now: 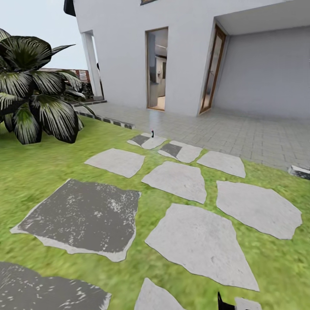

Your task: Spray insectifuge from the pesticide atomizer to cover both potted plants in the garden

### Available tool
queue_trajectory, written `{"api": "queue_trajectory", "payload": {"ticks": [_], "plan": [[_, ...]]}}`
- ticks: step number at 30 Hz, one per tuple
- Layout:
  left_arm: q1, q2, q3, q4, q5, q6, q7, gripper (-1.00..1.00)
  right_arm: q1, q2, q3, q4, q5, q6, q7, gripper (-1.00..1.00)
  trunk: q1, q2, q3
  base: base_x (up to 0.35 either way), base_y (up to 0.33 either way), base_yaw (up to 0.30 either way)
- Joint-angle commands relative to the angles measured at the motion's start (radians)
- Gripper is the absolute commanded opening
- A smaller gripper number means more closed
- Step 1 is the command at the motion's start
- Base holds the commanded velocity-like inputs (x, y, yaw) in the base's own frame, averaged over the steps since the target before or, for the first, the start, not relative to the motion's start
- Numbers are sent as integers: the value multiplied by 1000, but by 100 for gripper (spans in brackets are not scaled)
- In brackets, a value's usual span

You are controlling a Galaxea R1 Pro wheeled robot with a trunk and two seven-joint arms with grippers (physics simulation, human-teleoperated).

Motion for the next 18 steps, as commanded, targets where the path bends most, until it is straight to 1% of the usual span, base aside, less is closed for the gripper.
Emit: {"api": "queue_trajectory", "payload": {"ticks": [1,2,5,8,10,18], "plan": [[-1,-2,7,1,7,-4,-6,100,0,-3,-2,7,0,-3,-7,100,0,0,-1,0,0,0],[-1,-3,13,1,9,-4,-4,100,0,2,-2,7,1,-3,-7,100,0,0,-1,0,0,0],[-1,-4,23,1,7,-4,-3,100,1,3,-2,7,2,-3,-7,100,0,0,-1,0,0,0],[0,-4,6,0,1,-5,-1,100,1,6,-2,7,3,-3,-7,100,0,0,-1,4,2,0],[0,-3,1,0,0,-5,0,100,1,2,-2,7,4,-3,-6,100,0,0,-1,66,40,0],[0,-1,-3,-1,2,-5,3,100,1,-1,-1,7,4,-3,-5,100,0,0,-1,224,178,0]]}}
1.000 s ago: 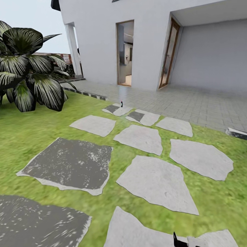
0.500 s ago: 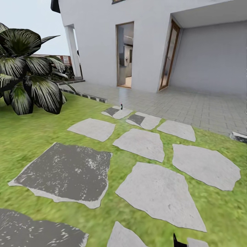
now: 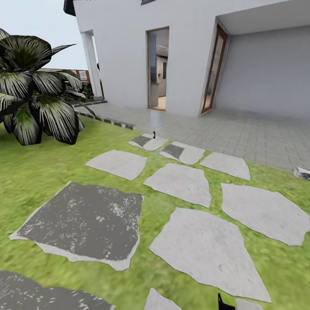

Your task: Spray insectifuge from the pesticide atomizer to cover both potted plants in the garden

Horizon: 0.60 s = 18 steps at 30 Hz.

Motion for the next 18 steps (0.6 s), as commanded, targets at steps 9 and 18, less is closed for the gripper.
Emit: {"api": "queue_trajectory", "payload": {"ticks": [9,18], "plan": [[-1,0,0,1,1,-3,1,100,-1,0,-2,1,2,-3,-2,100,0,0,-1,270,225,0],[-1,1,0,1,1,-3,0,100,-1,0,-2,1,3,-3,-1,100,0,0,-1,273,232,0]]}}
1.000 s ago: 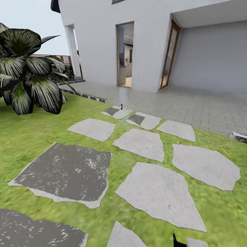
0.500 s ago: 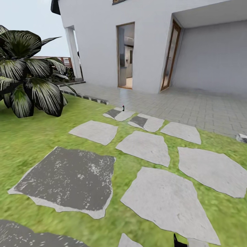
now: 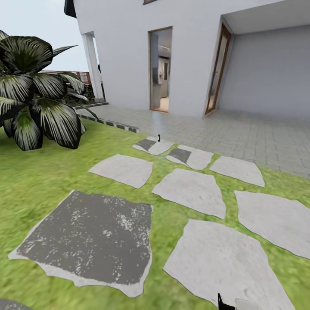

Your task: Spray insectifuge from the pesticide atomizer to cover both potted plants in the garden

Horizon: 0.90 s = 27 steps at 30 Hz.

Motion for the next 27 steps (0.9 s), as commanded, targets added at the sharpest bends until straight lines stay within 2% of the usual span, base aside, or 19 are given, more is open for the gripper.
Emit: {"api": "queue_trajectory", "payload": {"ticks": [1,27], "plan": [[-1,0,1,1,1,-3,0,100,-1,0,-1,1,2,-3,-3,100,0,0,-1,275,233,0],[-1,-1,-1,2,0,-3,-2,100,-1,1,-1,1,2,-3,-3,100,0,0,-1,287,208,0]]}}
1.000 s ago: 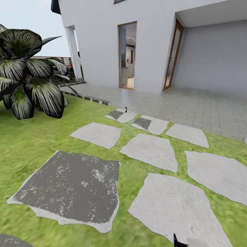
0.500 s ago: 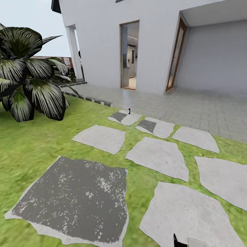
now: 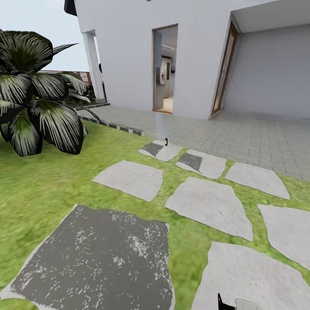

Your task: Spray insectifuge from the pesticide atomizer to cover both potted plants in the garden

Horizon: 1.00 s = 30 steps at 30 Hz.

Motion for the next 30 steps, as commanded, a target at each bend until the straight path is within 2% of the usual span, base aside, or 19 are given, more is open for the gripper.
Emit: {"api": "queue_trajectory", "payload": {"ticks": [1,30], "plan": [[-1,0,1,1,1,-3,0,100,-1,0,-1,1,2,-3,-3,100,0,0,-1,301,175,0],[-1,0,1,2,0,-3,0,100,-1,-1,-1,1,1,-3,-3,100,0,0,-1,308,154,0]]}}
